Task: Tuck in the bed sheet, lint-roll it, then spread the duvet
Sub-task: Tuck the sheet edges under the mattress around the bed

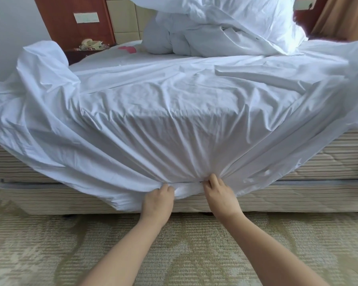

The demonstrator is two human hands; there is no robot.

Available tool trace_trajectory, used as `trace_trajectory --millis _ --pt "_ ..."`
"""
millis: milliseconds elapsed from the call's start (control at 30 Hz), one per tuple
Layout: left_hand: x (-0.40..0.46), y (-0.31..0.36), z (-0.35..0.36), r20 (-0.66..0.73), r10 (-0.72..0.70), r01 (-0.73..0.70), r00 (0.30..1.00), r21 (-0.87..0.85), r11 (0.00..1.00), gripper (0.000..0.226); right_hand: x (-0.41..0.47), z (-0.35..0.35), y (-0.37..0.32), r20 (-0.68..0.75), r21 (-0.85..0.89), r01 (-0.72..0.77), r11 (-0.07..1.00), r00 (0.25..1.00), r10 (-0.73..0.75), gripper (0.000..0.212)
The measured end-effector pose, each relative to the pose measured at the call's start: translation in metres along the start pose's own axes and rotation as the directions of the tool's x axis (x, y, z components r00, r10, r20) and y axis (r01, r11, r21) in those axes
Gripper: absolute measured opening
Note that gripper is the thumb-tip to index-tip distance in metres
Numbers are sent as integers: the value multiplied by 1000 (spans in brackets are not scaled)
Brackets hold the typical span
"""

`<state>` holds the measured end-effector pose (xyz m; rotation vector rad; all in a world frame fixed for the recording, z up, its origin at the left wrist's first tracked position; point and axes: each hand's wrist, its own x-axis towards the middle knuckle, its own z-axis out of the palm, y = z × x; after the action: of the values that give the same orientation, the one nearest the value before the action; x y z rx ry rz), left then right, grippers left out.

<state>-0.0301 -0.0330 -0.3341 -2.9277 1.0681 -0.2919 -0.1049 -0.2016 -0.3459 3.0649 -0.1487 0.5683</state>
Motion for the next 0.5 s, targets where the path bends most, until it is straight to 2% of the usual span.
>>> trace_trajectory --millis 100,200,267,400,500 --pt "3 -13 -5 -214 76 -81 974 -12 997 37 -1 -2 8 66 -72 103 992 993 -98 29" --pt "9 -16 -10 -233 104 -117 967 -45 992 40 -6 8 8 175 -57 164 985 973 -152 58" --pt "10 -15 -7 -182 165 -181 969 -72 981 40 -9 10 4 252 -57 146 988 959 -127 63" --pt "4 -18 10 -81 288 -295 954 -82 952 41 -6 6 -2 363 -39 106 994 928 -85 58" --pt "0 -16 11 94 247 -241 964 -75 968 57 8 6 -4 324 25 21 999 946 -28 57"
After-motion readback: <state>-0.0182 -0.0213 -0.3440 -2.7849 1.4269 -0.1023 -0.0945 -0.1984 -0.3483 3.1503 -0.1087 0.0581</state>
